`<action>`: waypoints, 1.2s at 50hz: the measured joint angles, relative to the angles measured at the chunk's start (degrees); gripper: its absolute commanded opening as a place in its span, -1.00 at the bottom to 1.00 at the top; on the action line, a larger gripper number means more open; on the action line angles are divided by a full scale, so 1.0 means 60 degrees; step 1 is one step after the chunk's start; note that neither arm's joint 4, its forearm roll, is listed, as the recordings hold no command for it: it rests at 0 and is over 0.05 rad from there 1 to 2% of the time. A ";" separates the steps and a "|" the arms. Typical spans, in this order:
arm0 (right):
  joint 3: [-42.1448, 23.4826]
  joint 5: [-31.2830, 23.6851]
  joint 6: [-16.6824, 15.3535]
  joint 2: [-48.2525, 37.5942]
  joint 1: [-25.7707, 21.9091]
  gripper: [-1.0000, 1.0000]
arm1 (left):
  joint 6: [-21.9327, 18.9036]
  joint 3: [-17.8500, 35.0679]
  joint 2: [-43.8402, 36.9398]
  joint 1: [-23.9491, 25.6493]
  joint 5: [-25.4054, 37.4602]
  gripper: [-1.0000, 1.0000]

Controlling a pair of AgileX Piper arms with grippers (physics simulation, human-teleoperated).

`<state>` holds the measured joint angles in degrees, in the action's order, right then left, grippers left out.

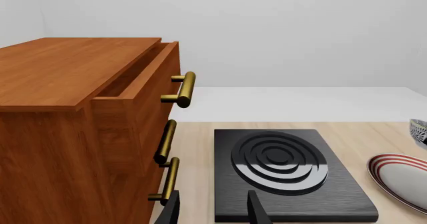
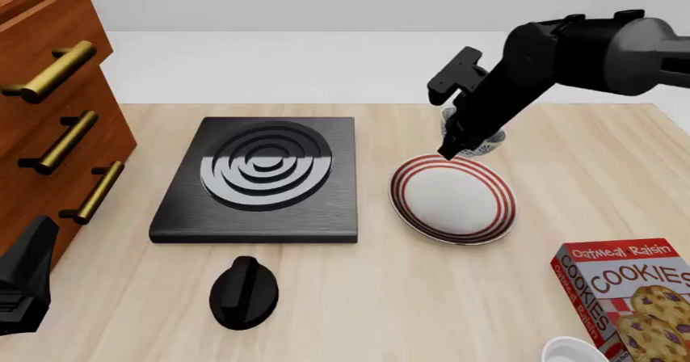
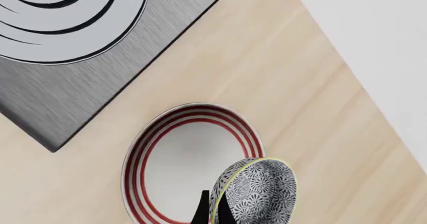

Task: Pick the akita bowl on the ramekin and place it on the plate.

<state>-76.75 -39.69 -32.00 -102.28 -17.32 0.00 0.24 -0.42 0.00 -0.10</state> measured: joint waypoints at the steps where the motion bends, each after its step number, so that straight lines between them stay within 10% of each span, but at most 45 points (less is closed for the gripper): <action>1: 0.0003 0.0015 -0.0002 -0.0023 0.0003 -1.00 | 0.0000 0.0000 0.0000 0.0000 0.0000 1.00; 60: 0.0910 0.1692 0.0496 -0.1444 -0.0377 -1.00 | 0.0000 0.0000 0.0000 0.0000 0.0000 1.00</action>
<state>-71.29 -29.53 -29.03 -110.94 -19.58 0.00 0.24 -0.42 0.00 -0.10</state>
